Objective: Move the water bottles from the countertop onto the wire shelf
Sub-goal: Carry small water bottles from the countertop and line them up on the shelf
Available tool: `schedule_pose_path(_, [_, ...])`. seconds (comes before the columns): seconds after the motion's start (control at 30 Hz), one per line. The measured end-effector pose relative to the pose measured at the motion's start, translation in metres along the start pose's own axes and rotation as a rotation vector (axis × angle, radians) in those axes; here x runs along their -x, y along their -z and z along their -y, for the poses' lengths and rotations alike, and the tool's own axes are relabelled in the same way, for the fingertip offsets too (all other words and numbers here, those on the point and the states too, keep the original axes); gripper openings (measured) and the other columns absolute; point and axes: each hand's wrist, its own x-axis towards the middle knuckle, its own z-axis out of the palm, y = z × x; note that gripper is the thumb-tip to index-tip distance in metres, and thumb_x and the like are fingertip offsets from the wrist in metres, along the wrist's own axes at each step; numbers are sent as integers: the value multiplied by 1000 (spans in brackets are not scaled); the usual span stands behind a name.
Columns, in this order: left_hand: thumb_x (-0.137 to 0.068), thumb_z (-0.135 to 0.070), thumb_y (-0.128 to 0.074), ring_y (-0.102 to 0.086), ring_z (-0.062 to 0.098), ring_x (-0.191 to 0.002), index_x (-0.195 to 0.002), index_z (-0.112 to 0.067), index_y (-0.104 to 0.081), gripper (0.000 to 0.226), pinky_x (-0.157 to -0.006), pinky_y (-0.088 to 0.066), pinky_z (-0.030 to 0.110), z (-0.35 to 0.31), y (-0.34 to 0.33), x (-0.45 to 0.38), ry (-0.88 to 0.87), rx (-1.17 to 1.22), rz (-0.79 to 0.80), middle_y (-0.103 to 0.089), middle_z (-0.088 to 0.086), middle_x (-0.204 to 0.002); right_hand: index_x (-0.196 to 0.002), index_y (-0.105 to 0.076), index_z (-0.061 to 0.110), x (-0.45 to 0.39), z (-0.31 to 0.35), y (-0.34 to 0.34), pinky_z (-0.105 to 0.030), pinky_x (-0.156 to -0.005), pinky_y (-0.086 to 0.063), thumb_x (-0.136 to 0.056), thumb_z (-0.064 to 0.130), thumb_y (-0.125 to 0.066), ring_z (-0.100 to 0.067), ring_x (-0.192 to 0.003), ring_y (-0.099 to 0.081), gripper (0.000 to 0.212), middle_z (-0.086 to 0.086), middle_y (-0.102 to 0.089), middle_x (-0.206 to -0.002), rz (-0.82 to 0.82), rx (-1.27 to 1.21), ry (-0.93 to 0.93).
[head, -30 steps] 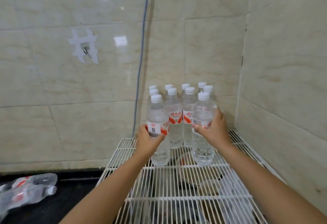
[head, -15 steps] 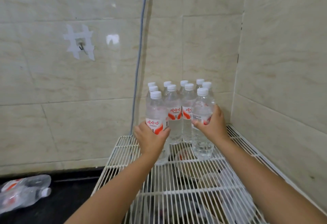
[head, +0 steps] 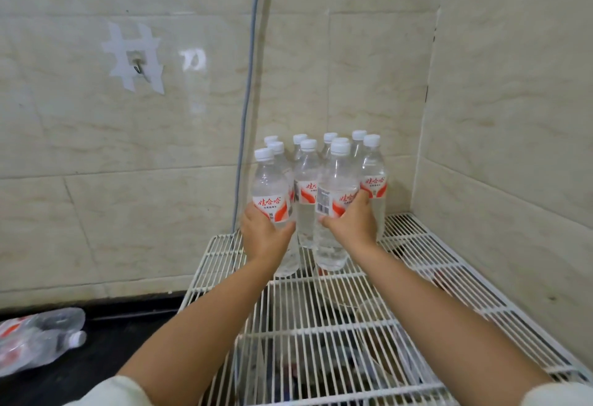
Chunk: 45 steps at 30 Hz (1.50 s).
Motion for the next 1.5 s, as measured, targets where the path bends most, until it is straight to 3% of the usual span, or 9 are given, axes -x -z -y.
schedule_pose_path(0.17, [-68, -39, -76, -48, 19, -102, -126, -10, -37, 76, -77, -42, 26, 2, -7, -2, -89, -70, 32, -44, 8, -118, -133, -27, 7, -2, 6, -21, -30, -84, -51, -73, 30, -75, -24, -109, -55, 80, -11, -45, -131, 39, 104, 72])
schedule_pose_path(0.27, [-66, -35, -78, -49, 16, -99, -124, -13, -39, 73, -78, -44, 24, 8, -4, -3, -152, -61, 107, -47, 6, -116, -143, -11, 9, -5, 1, -18, -33, -95, -48, -73, 28, -75, -27, -121, -48, 97, -14, -33, -141, 109, 132, 45])
schedule_pose_path(0.33, [-65, -30, -80, -50, 16, -103, -126, -16, -37, 75, -82, -41, 22, 14, 4, -5, -175, -54, 181, -48, 5, -119, -146, 3, 13, -9, -1, -8, -36, -101, -43, -72, 19, -76, -29, -128, -42, 108, -15, -28, -146, 251, 116, 19])
schedule_pose_path(0.43, [-71, -14, -76, -45, 21, -125, -141, -19, -17, 92, -94, -35, 24, 23, 19, -3, -213, -108, 392, -42, 5, -137, -147, 6, 13, -7, -6, 4, -31, -93, -44, -74, 6, -72, -29, -124, -47, 106, -13, -37, -143, 419, 161, 17])
schedule_pose_path(0.5, [-75, -12, -73, -47, 25, -125, -145, -19, -7, 96, -92, -39, 27, 28, 25, 3, -233, -159, 483, -42, 7, -140, -147, 3, 12, -1, -10, 3, -28, -85, -47, -78, 5, -68, -27, -114, -54, 100, -13, -43, -139, 405, 205, 33])
schedule_pose_path(0.57, [-77, -19, -72, -53, 26, -118, -145, -20, -8, 93, -85, -41, 27, 32, 24, 7, -229, -173, 451, -48, 7, -136, -147, -2, 13, 2, -15, -1, -28, -82, -49, -79, 6, -68, -26, -110, -57, 95, -12, -47, -135, 333, 217, 60])
schedule_pose_path(0.77, [-75, -23, -75, -58, 25, -111, -143, -22, -12, 93, -80, -44, 28, 35, 10, 3, -206, -157, 395, -54, 5, -131, -146, -9, 21, 9, -18, -14, -37, -99, -44, -76, 21, -73, -28, -122, -49, 95, -13, -41, -140, 256, 174, 95])
schedule_pose_path(1.27, [-78, -32, -70, -63, 25, -103, -145, -18, -8, 92, -79, -50, 32, 31, 5, -7, -213, -332, 319, -57, 7, -128, -147, -7, 20, 22, -12, -25, -31, -98, -43, -84, 22, -64, -25, -125, -46, 85, -14, -28, -145, 197, 137, 69])
schedule_pose_path(1.5, [-80, -30, -69, -59, 25, -110, -143, -20, -14, 85, -84, -48, 33, 20, 18, 1, -140, -301, 391, -57, 6, -128, -146, -3, 14, 30, -1, -16, -29, -78, -51, -87, 23, -60, -25, -105, -58, 83, -16, -34, -140, 327, 354, -16])
